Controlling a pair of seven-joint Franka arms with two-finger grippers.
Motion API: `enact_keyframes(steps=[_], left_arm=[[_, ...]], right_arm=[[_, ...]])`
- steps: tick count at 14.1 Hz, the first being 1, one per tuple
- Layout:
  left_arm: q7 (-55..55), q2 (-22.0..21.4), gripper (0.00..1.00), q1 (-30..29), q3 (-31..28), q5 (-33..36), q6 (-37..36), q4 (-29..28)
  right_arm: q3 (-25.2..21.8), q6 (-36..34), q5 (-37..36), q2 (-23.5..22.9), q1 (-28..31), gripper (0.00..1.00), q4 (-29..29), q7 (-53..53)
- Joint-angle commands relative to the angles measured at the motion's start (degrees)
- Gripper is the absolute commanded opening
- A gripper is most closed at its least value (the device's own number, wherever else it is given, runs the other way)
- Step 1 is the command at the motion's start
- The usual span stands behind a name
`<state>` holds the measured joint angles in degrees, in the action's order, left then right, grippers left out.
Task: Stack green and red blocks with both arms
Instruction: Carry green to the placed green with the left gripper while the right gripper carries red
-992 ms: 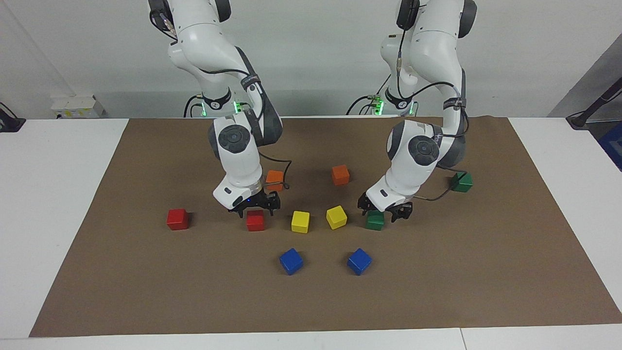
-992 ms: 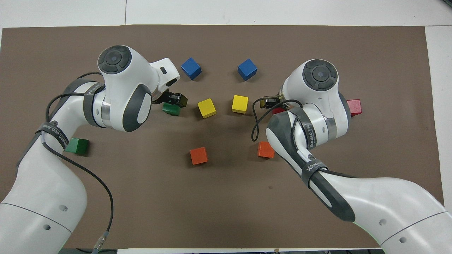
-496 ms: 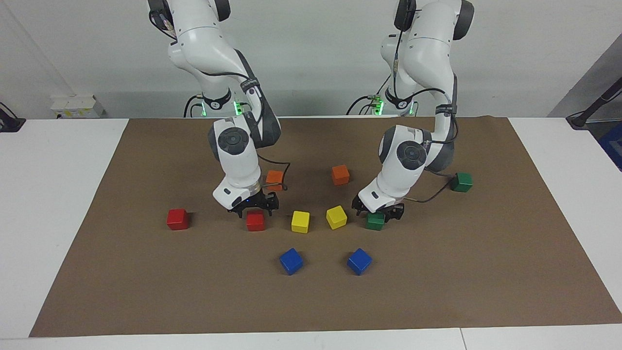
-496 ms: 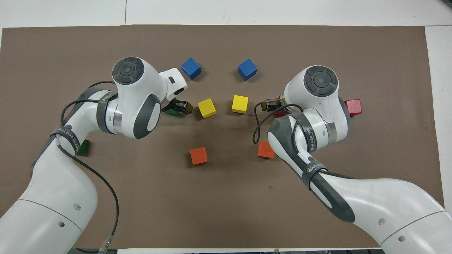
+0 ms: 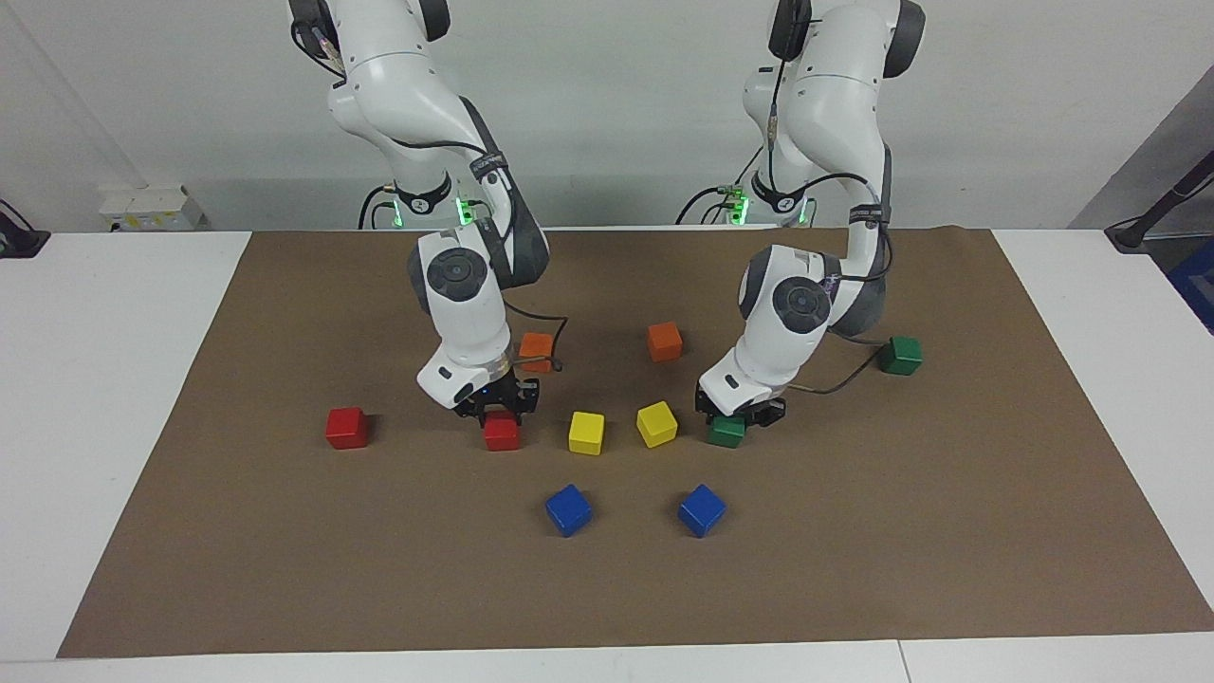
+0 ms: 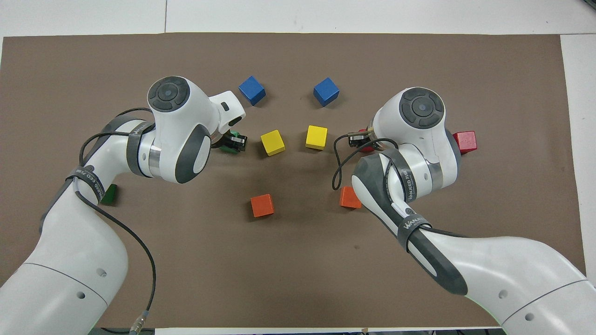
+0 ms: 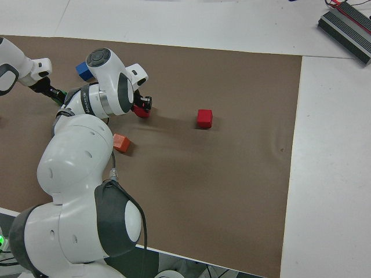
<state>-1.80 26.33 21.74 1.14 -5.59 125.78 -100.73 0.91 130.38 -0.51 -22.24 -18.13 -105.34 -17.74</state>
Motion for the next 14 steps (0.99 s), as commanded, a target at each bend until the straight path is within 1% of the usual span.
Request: enact_keyframes(steps=[1, 3, 4, 5, 7, 8, 9, 11, 13, 14], left_arm=[[-1.7, -0.8, 0.00, 0.4, -0.9, 1.2, -2.8, 1.5], [-2.1, -1.6, 0.00, -1.2, -0.9, 1.0, -7.6, 4.7], [-2.1, -3.7, 0.00, -2.4, -0.9, 1.0, -9.7, 4.8], [-2.1, -6.7, 0.00, -4.1, -0.8, 1.1, -11.6, 4.1], [-1.1, -12.3, 0.00, -7.7, -0.9, 1.3, -16.3, 1.6], [-0.1, -14.4, 0.00, -9.9, -0.9, 1.5, -18.0, 0.3], [4.6, -20.3, 0.00, -14.5, -1.0, 1.9, -18.8, -5.4], [5.1, -23.5, 0.00, -16.9, -1.0, 5.7, -18.7, -9.3], [8.9, -25.6, 0.00, -20.5, -1.0, 6.6, -18.5, -11.7], [11.2, -26.4, 0.00, -22.6, -1.0, 6.6, -17.9, -12.7]], right_arm=[[0.1, -7.7, -0.5, 3.1, 1.4, 0.00, 3.7, 1.3], [0.1, -13.9, -0.5, 6.5, 4.3, 0.00, 5.4, 3.6], [0.1, -15.8, -0.3, 7.9, 6.2, 0.00, 5.5, 7.0], [0.2, -18.1, 0.1, 9.3, 9.0, 0.00, 5.5, 10.1], [0.1, -21.2, 0.8, 11.7, 12.6, 0.00, 5.7, 14.0], [0.1, -22.1, 0.8, 13.0, 13.7, 0.00, 5.3, 15.2], [0.0, -22.8, 0.8, 14.2, 17.2, 0.00, 4.6, 19.4], [0.0, -20.4, 0.8, 15.1, 18.8, 0.00, 1.9, 21.3], [0.1, -16.9, 0.8, 15.4, 20.9, 0.00, -0.6, 23.7], [0.1, -16.4, 0.8, 15.4, 21.3, 0.00, -1.2, 24.0]])
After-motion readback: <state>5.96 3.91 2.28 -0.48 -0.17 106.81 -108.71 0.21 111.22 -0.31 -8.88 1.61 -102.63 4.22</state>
